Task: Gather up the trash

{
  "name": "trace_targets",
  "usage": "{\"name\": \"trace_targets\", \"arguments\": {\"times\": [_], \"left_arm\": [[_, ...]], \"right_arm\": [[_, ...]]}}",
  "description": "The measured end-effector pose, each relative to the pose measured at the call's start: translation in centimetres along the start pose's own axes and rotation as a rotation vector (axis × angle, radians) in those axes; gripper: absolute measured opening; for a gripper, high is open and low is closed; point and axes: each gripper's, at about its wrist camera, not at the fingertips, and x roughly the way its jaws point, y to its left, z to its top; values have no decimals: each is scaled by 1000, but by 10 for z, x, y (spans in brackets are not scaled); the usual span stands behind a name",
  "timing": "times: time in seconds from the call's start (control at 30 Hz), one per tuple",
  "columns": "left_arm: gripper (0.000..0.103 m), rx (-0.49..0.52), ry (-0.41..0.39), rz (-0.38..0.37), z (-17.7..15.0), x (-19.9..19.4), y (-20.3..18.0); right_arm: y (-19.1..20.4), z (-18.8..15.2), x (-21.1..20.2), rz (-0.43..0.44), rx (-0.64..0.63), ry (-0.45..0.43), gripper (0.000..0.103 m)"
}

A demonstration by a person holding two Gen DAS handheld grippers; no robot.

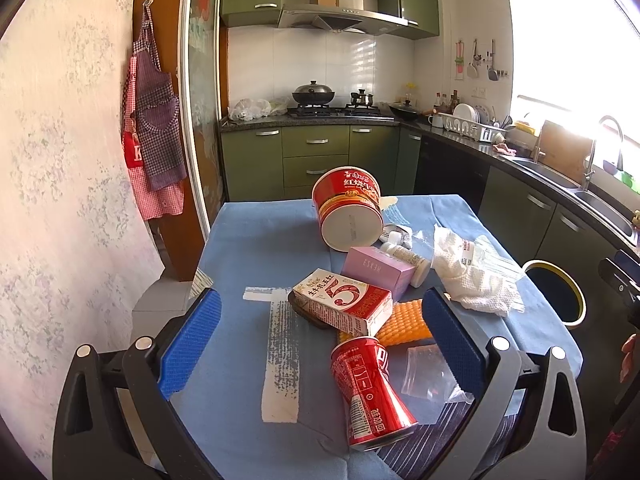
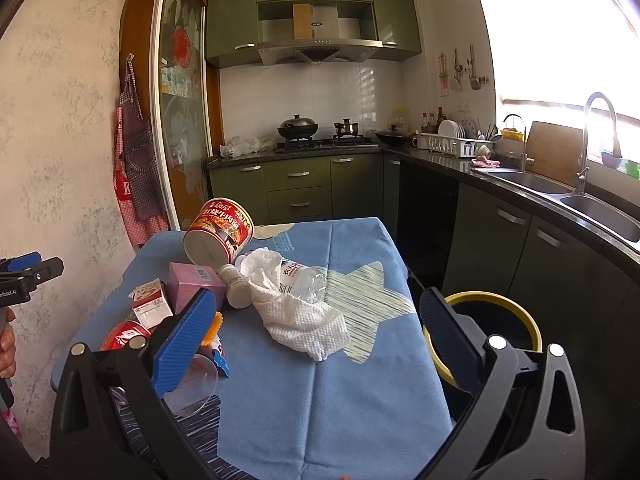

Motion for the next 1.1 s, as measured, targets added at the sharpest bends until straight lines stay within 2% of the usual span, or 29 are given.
{"name": "trace_targets", "arguments": {"times": [1.1], "left_arm": [[99,10,16,-13,-2,4,-5]], "right_arm": [[2,-8,8,-3,5,8,97]]}}
